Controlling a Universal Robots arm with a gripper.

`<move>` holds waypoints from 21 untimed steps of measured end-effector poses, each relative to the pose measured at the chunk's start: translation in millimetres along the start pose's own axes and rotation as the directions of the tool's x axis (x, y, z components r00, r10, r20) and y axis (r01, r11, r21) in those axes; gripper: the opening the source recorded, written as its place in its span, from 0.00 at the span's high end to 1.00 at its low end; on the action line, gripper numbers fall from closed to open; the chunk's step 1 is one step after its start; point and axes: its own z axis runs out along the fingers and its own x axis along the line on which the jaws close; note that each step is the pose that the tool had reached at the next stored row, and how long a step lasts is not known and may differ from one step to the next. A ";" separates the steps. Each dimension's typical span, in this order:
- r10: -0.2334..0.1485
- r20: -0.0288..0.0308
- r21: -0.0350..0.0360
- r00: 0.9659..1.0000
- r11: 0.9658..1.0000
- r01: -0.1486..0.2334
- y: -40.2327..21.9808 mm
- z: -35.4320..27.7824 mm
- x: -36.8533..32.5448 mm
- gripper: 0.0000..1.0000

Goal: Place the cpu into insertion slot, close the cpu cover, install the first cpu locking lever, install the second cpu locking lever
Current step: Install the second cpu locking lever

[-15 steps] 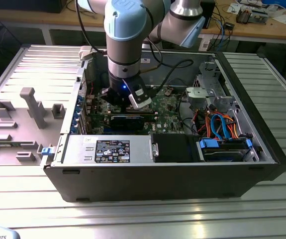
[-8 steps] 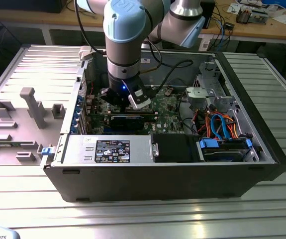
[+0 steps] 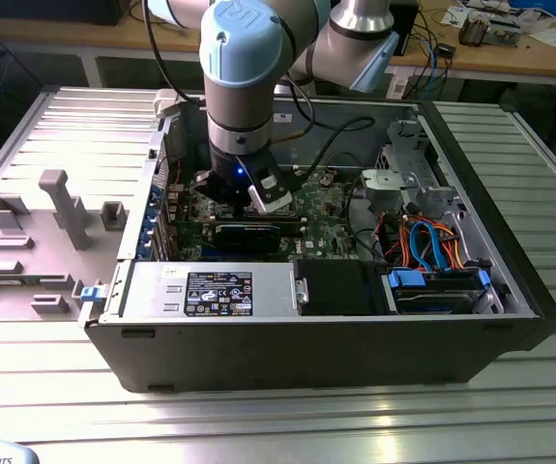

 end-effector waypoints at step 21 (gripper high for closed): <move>0.000 0.001 -0.014 1.000 1.000 0.000 -0.9 5.7 1.8 0.89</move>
